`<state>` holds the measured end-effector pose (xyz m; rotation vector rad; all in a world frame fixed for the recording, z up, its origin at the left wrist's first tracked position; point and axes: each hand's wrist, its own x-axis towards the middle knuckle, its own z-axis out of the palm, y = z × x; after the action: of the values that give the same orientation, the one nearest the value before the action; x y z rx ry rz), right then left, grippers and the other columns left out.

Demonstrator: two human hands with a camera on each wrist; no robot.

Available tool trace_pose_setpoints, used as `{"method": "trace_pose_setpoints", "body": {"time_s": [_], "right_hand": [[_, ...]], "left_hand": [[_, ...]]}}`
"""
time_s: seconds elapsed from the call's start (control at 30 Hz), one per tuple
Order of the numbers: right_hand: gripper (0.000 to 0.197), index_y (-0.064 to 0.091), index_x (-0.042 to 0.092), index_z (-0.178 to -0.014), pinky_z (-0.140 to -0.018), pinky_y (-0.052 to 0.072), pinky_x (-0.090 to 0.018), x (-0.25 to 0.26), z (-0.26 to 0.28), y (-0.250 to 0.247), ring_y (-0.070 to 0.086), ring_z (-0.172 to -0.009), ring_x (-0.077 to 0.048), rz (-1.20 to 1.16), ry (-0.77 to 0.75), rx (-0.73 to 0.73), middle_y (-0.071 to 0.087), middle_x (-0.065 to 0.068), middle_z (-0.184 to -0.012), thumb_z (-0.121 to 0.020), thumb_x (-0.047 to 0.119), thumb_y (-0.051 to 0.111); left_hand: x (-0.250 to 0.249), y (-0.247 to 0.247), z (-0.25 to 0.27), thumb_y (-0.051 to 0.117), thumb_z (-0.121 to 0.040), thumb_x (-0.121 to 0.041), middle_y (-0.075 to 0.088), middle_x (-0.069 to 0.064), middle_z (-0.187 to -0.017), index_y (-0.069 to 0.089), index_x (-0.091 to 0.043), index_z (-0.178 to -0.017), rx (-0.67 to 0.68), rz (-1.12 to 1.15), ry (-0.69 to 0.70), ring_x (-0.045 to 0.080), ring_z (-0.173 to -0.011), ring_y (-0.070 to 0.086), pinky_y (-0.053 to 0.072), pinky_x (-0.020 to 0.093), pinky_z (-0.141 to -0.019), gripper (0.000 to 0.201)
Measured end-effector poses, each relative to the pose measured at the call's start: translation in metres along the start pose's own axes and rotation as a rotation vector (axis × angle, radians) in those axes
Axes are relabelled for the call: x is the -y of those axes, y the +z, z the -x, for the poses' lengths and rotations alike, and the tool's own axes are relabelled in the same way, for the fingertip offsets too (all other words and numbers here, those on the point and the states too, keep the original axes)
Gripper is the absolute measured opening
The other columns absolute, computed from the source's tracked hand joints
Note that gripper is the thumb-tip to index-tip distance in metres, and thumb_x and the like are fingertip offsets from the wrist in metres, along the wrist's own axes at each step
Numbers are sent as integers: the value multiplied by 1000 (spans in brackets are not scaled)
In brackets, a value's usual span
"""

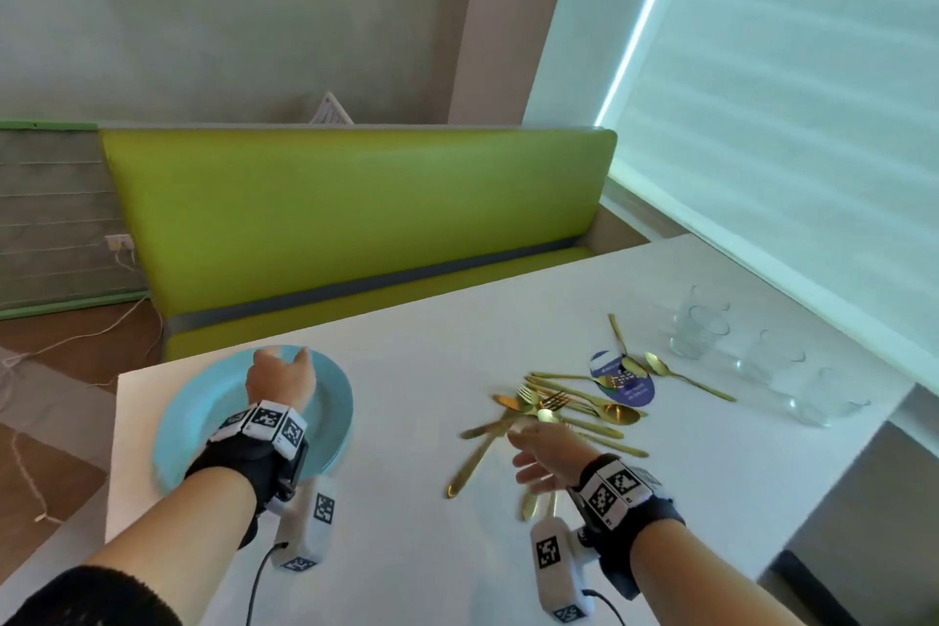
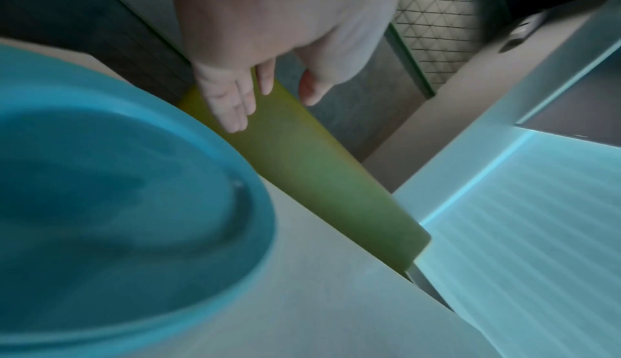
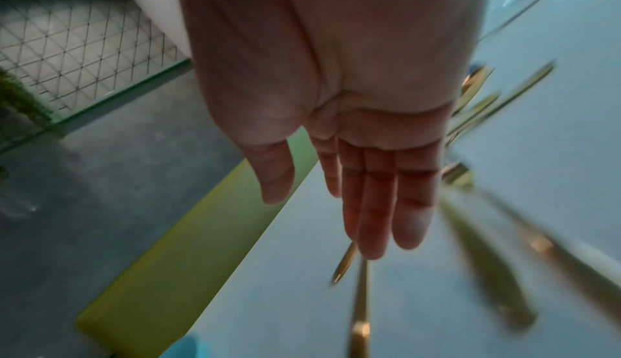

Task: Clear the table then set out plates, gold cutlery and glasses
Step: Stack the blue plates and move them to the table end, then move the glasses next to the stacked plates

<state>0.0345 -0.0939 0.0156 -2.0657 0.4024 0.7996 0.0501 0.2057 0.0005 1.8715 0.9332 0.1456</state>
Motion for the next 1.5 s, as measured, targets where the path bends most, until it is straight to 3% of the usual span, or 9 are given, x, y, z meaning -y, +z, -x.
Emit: {"method": "trace_pose_setpoints", "body": {"time_s": [0.2,0.3,0.57,0.7,0.8,0.97,1.1,1.3,1.5], "right_hand": [[36,53,2,-118,-64,50,-30,-57,9,-115,59,-71,-19,-151,55,-201,60,-8,-87,-94,29,54],[38,51,2,-122,-62,50,-31,-77,-7,-167,59,-70,-21,-229,87,-288,60,-10,-87,-94,26,55],[31,52,0,-114,-62,49,-35,-108,-91,-290,56,-66,-19,-185,143,-436,51,-6,-80,-93,23,56],[67,35,4,-139,-84,53,-40,-116,-142,-336,59,-97,-28,-160,126,-542,57,-13,-117,-85,27,66],[78,31,7,-142,-103,43,-39,-115,-172,-355,49,-123,-31,-146,99,-607,49,-16,-137,-79,26,73],[95,28,10,-144,-110,33,-36,-112,-214,-363,39,-134,-27,-160,5,-659,40,-13,-146,-69,32,82],[101,31,11,-142,-107,35,-34,-112,-235,-361,42,-132,-26,-204,-61,-720,44,-9,-142,-61,34,86],[94,36,13,-136,-102,40,-37,-116,-257,-360,49,-122,-28,-257,-105,-763,53,-10,-130,-59,33,87],[78,43,16,-126,-90,43,-32,-113,-255,-360,52,-111,-25,-204,-164,-754,58,-4,-115,-62,31,84]], "left_hand": [[-66,79,51,52,-91,-21,58,15,-131,55,-5,-126,229,1,182,34,-124,51,38,35,-104,39],[-95,121,74,52,-90,-22,64,11,-121,59,-11,-114,325,37,254,32,-113,59,45,41,-101,27],[-163,260,118,50,-91,-20,62,4,-96,56,-18,-99,519,71,267,23,-85,63,53,37,-86,10],[-187,322,131,49,-93,-20,61,3,-96,56,-16,-102,589,72,251,20,-81,62,52,31,-72,12],[-196,355,135,49,-92,-19,61,1,-99,55,-18,-102,619,39,242,18,-80,62,52,29,-71,11],[-208,391,131,49,-91,-16,60,-1,-99,56,-19,-99,608,-25,238,18,-79,62,51,33,-82,11],[-216,410,129,47,-92,-15,59,-1,-100,56,-20,-100,606,-52,233,16,-78,61,51,30,-76,13],[-215,428,130,50,-91,-21,62,-5,-86,57,-20,-100,627,-94,210,24,-96,65,53,41,-92,11],[-211,440,132,59,-88,-25,62,-4,-108,52,-22,-109,691,-132,240,15,-94,62,51,32,-93,23]]}}
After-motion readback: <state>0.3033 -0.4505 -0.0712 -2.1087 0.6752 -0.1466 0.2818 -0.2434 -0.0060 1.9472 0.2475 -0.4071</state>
